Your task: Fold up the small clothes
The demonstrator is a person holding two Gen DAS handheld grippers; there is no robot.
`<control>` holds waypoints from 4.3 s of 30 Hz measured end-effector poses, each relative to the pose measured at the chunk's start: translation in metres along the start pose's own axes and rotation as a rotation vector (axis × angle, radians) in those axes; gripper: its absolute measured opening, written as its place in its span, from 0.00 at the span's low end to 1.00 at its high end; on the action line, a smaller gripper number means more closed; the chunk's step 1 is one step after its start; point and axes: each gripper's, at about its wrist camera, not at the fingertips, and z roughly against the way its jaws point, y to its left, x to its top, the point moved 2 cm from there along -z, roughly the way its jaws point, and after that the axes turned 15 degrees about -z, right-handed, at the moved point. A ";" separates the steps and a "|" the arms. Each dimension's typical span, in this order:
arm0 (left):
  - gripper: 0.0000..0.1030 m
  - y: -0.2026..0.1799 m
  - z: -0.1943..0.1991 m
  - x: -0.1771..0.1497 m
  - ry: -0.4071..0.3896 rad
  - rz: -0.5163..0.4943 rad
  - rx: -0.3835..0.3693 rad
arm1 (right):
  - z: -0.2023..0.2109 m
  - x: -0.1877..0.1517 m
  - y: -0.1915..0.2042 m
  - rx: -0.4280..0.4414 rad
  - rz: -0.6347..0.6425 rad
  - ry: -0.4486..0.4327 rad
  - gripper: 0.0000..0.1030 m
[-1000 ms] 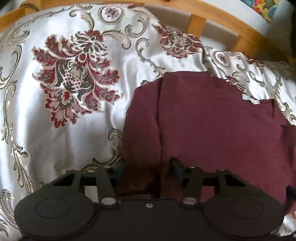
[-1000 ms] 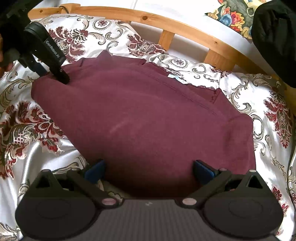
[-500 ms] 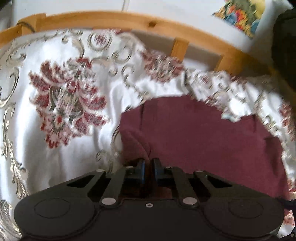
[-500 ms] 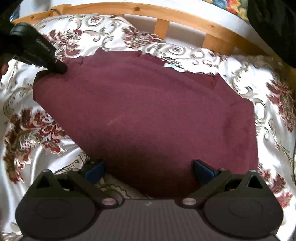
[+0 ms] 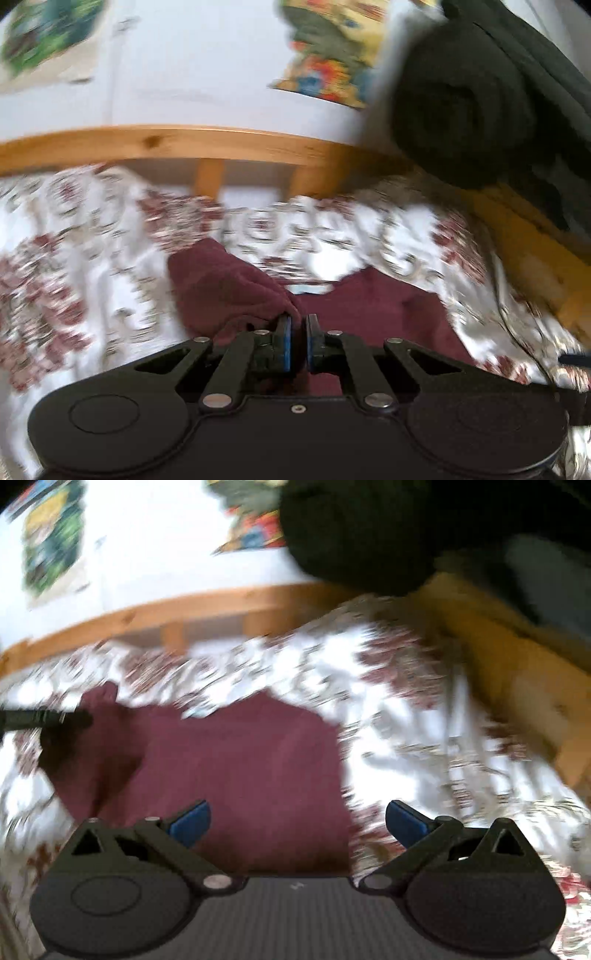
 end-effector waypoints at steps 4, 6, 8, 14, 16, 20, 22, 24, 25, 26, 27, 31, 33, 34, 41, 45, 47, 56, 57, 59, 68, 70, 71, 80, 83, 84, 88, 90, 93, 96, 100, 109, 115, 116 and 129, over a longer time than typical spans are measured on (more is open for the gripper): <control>0.06 -0.044 -0.032 0.001 0.066 -0.002 -0.126 | -0.011 0.009 -0.037 -0.050 -0.115 0.007 1.00; 0.05 -0.065 -0.044 -0.007 0.091 -0.049 -0.149 | -0.021 0.007 -0.052 -0.070 -0.178 0.037 1.00; 0.01 -0.080 -0.052 -0.015 0.111 -0.070 -0.193 | -0.029 0.005 -0.059 -0.068 -0.229 0.066 1.00; 0.19 -0.086 -0.048 -0.033 0.087 -0.097 -0.244 | -0.037 0.002 -0.059 -0.006 -0.295 0.081 1.00; 0.41 -0.083 -0.035 -0.036 0.058 -0.080 -0.276 | -0.041 0.002 -0.056 -0.013 -0.277 0.084 1.00; 0.75 -0.096 -0.016 -0.040 0.045 -0.092 -0.379 | -0.042 0.000 -0.052 -0.038 -0.270 0.080 1.00; 0.78 -0.106 -0.006 -0.044 0.051 -0.128 -0.418 | -0.043 -0.001 -0.053 -0.038 -0.281 0.084 1.00; 0.83 -0.111 0.006 -0.047 0.034 -0.158 -0.424 | -0.043 -0.003 -0.053 -0.035 -0.291 0.086 1.00; 0.87 -0.112 0.011 -0.047 0.022 -0.169 -0.418 | -0.043 -0.003 -0.053 -0.032 -0.293 0.088 1.00; 0.91 -0.110 0.017 -0.047 0.003 -0.173 -0.395 | -0.044 -0.004 -0.053 -0.028 -0.293 0.091 1.00; 0.93 -0.107 0.022 -0.046 -0.015 -0.169 -0.370 | -0.044 -0.005 -0.052 -0.021 -0.295 0.094 1.00; 0.99 -0.082 0.034 -0.039 -0.045 -0.091 -0.235 | -0.041 -0.008 -0.048 0.011 -0.347 0.050 1.00; 0.99 -0.068 0.031 -0.035 -0.027 -0.037 -0.176 | -0.040 -0.010 -0.042 0.078 -0.383 0.029 1.00; 0.99 -0.062 0.029 -0.035 -0.018 -0.016 -0.151 | -0.041 -0.011 -0.037 0.125 -0.396 0.023 1.00; 0.99 -0.050 0.000 -0.044 0.031 -0.091 -0.054 | -0.059 -0.008 0.000 0.349 -0.310 -0.003 1.00; 0.99 -0.049 -0.014 -0.053 0.082 -0.144 -0.044 | -0.087 0.001 0.020 0.445 -0.191 0.037 1.00; 0.99 -0.050 -0.022 -0.058 0.114 -0.171 -0.040 | -0.106 0.003 0.026 0.497 -0.189 0.094 1.00; 0.90 -0.067 -0.032 -0.066 0.167 -0.345 0.000 | -0.168 0.010 0.031 0.573 -0.450 0.262 0.97; 0.87 -0.068 -0.033 -0.066 0.170 -0.353 0.002 | -0.169 0.011 0.034 0.575 -0.454 0.265 0.92; 0.72 -0.068 -0.034 -0.066 0.173 -0.350 0.000 | -0.174 0.011 0.036 0.552 -0.443 0.275 0.80; 0.18 -0.072 -0.022 -0.061 0.112 -0.372 0.030 | -0.149 0.019 0.043 0.542 -0.346 0.162 0.13; 0.17 -0.081 -0.016 -0.058 0.083 -0.404 0.013 | -0.134 0.029 0.044 0.540 -0.308 0.088 0.13; 0.17 -0.086 -0.014 -0.058 0.067 -0.427 0.007 | -0.127 0.035 0.045 0.535 -0.290 0.060 0.13; 0.17 -0.144 -0.009 -0.057 -0.057 -0.612 -0.083 | -0.064 0.054 0.018 0.363 -0.091 -0.131 0.12; 0.17 -0.159 -0.013 -0.061 -0.072 -0.655 -0.114 | -0.061 0.054 -0.002 0.306 -0.135 -0.125 0.12; 0.17 -0.161 -0.013 -0.062 -0.076 -0.666 -0.123 | -0.060 0.054 -0.008 0.288 -0.154 -0.123 0.12; 0.17 -0.168 -0.017 -0.067 -0.076 -0.686 -0.145 | -0.063 0.052 -0.023 0.255 -0.198 -0.109 0.12; 0.17 -0.167 -0.019 -0.068 -0.070 -0.684 -0.151 | -0.064 0.051 -0.024 0.231 -0.188 -0.103 0.12; 0.17 -0.167 -0.023 -0.071 -0.053 -0.679 -0.167 | -0.069 0.046 -0.024 0.174 -0.151 -0.080 0.12; 0.18 -0.165 -0.027 -0.074 -0.029 -0.660 -0.191 | -0.076 0.040 -0.028 0.137 -0.155 -0.039 0.12; 0.20 -0.157 -0.033 -0.076 0.008 -0.587 -0.229 | -0.088 0.032 -0.038 0.118 -0.217 0.027 0.13; 0.23 -0.153 -0.034 -0.077 0.015 -0.551 -0.247 | -0.098 0.031 -0.061 0.178 -0.398 0.039 0.35; 0.24 -0.154 -0.034 -0.077 0.015 -0.555 -0.247 | -0.100 0.033 -0.056 0.133 -0.353 0.000 0.19; 0.24 -0.153 -0.034 -0.078 0.014 -0.556 -0.247 | -0.099 0.033 -0.055 0.124 -0.342 -0.009 0.18; 0.30 -0.156 -0.033 -0.080 0.011 -0.575 -0.249 | -0.115 0.026 -0.063 0.070 -0.372 0.053 0.18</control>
